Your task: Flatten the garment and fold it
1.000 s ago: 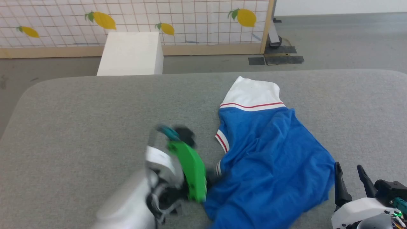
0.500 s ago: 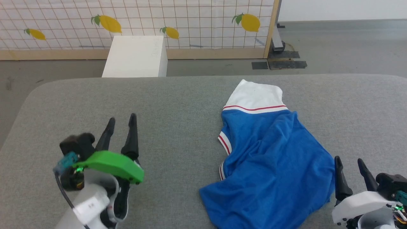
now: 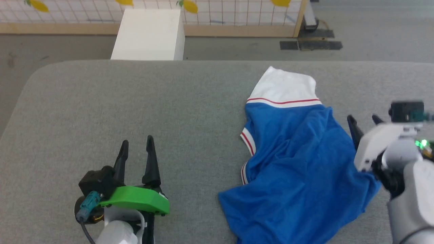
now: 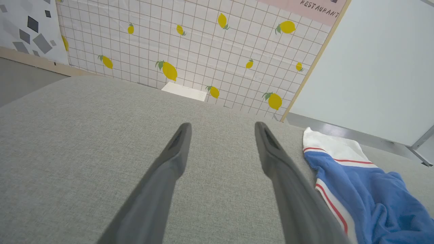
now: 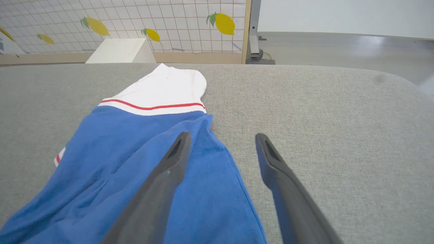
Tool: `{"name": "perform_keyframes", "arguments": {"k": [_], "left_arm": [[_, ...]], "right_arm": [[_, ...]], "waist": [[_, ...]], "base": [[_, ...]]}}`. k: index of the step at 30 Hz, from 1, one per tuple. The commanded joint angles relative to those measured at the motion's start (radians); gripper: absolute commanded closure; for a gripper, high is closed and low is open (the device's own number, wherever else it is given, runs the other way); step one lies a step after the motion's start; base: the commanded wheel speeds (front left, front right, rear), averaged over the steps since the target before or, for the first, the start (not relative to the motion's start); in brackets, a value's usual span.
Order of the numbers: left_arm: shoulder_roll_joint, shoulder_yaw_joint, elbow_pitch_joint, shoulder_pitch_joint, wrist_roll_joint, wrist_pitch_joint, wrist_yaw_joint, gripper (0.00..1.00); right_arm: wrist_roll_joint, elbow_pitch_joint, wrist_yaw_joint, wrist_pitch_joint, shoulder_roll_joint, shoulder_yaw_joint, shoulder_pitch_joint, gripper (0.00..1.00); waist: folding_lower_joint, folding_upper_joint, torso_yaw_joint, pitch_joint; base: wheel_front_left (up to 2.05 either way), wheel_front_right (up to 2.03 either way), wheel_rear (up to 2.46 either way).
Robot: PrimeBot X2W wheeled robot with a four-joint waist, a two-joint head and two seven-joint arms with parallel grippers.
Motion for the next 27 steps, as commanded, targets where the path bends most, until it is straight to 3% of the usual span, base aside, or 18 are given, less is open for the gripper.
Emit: {"name": "perform_keyframes", "arguments": {"k": [1, 7, 12, 17, 18, 19, 24, 27], "left_arm": [[-0.014, 0.006, -0.008, -0.006, 0.024, -0.003, -0.013, 0.0], [-0.068, 0.005, -0.003, -0.048, 0.078, -0.003, -0.057, 0.0], [-0.096, 0.013, 0.019, -0.061, 0.099, -0.003, -0.085, 0.0], [-0.112, 0.028, 0.039, -0.056, 0.112, -0.004, -0.103, 0.0], [-0.114, 0.031, 0.043, -0.055, 0.114, -0.004, -0.106, 0.0], [-0.115, 0.034, 0.046, -0.055, 0.118, -0.004, -0.11, 0.0], [-0.121, 0.041, 0.068, -0.059, 0.125, -0.004, -0.131, 0.0], [-0.123, 0.047, 0.08, -0.054, 0.126, -0.004, -0.14, 0.0]], "right_arm": [[-0.016, 0.038, -0.001, 0.057, -0.027, 0.015, -0.062, 0.0], [-0.044, 0.185, -0.001, 0.204, -0.129, 0.075, -0.228, 0.0], [-0.022, 0.257, -0.001, 0.202, -0.161, 0.135, -0.259, 0.0], [0.013, 0.318, -0.001, 0.179, -0.172, 0.182, -0.252, 0.0], [0.022, 0.324, -0.001, 0.176, -0.174, 0.191, -0.251, 0.58], [0.037, 0.324, -0.001, 0.159, -0.177, 0.2, -0.252, 1.0], [0.128, 0.278, -0.001, 0.057, -0.201, 0.19, -0.228, 1.0], [0.19, 0.189, -0.001, 0.001, -0.215, 0.136, -0.148, 1.0]], "waist": [[0.0, 0.0, 0.051, 0.069], [0.0, 0.0, 0.136, 0.157], [0.0, 0.0, 0.169, 0.193], [0.0, 0.0, 0.159, 0.191], [0.0, 0.0, 0.154, 0.187], [0.0, 0.0, 0.146, 0.182], [0.0, 0.0, 0.111, 0.143], [0.0, 0.0, 0.092, 0.107]], "base": [[0.0, 0.0, 0.0], [0.0, 0.0, 0.0], [0.0, 0.0, 0.0], [0.0, 0.0, 0.0], [0.0, 0.0, 0.0], [0.0, 0.0, 0.0], [0.0, 0.0, 0.0], [0.0, 0.0, 0.0]]}}
